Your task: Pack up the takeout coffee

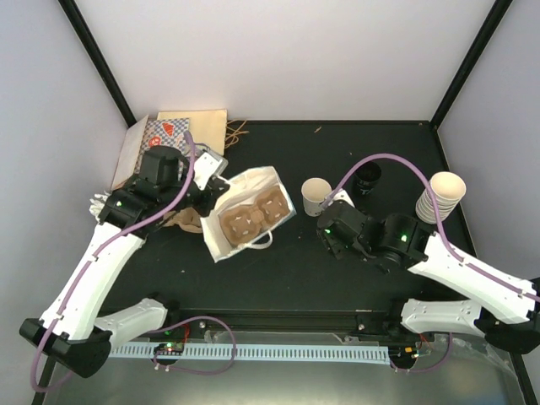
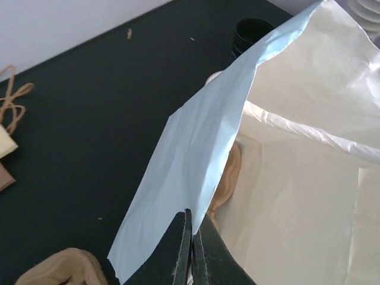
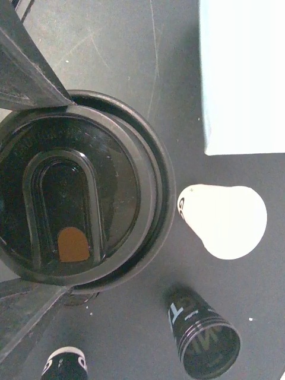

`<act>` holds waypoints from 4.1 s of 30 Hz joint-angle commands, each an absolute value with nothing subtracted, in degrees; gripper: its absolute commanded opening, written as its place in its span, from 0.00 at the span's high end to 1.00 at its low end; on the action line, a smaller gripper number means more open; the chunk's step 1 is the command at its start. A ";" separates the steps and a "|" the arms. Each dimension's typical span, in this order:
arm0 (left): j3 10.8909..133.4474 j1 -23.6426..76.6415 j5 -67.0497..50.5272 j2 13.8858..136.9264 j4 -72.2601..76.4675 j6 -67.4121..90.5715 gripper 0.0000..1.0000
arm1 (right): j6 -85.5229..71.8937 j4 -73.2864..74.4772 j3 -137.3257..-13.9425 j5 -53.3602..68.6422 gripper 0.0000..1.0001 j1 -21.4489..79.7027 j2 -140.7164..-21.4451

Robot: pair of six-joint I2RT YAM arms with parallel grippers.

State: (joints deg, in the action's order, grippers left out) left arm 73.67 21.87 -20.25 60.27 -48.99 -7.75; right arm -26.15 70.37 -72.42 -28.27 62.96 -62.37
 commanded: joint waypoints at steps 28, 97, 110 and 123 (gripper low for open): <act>73.11 37.85 2.31 62.83 -47.62 -13.99 0.98 | -24.79 72.43 -77.47 -35.40 0.45 62.74 -53.62; 71.38 42.71 -1.97 63.41 -45.99 -2.11 0.98 | -10.25 49.09 -78.17 -19.87 0.55 72.16 -62.21; 73.30 43.23 -4.39 64.90 -46.07 1.69 0.98 | -14.63 47.75 -74.11 -25.77 0.56 74.70 -65.28; 73.30 44.94 -6.13 66.13 -44.96 3.97 0.98 | -21.84 49.18 -72.23 -28.98 0.57 74.62 -64.64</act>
